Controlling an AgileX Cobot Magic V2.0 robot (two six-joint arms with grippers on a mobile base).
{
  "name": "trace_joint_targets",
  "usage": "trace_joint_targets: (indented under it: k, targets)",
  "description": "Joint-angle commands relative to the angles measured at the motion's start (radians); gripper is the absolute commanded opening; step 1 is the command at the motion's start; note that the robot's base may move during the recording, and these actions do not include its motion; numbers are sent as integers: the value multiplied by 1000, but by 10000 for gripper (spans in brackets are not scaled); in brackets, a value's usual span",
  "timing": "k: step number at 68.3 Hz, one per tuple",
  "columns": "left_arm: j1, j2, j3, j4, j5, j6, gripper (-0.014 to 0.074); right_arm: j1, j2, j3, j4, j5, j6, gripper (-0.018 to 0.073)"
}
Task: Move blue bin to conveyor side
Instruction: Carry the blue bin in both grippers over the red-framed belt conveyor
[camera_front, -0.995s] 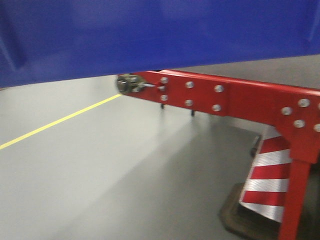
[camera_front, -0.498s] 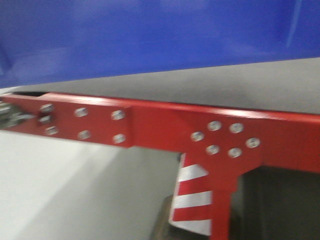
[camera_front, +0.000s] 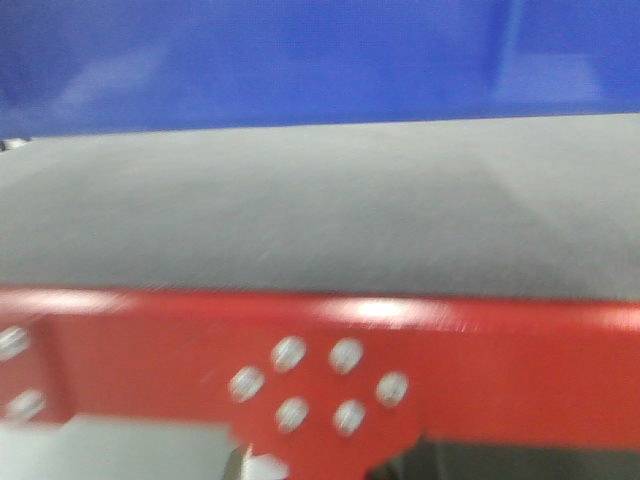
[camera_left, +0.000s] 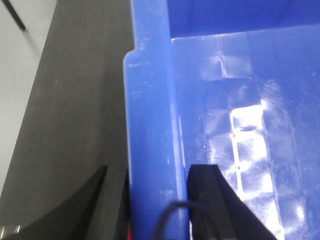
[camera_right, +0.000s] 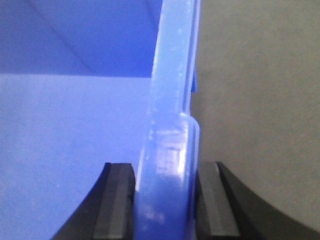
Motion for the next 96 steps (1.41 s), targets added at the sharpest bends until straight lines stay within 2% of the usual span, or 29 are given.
trace_joint_targets:
  k: [1,33,96]
  targets:
    - [13,-20,-13,164,-115,5,-9,-13,-24,-19,-116,-92,-24,-78]
    - [13,-20,-13,167,-267,5,-9,-13,-24,-19,-116,-92,-24,-78]
    - [13,-20,-13,167,-271,5,-9,-13,-24,-19,-116,-92,-24,-78]
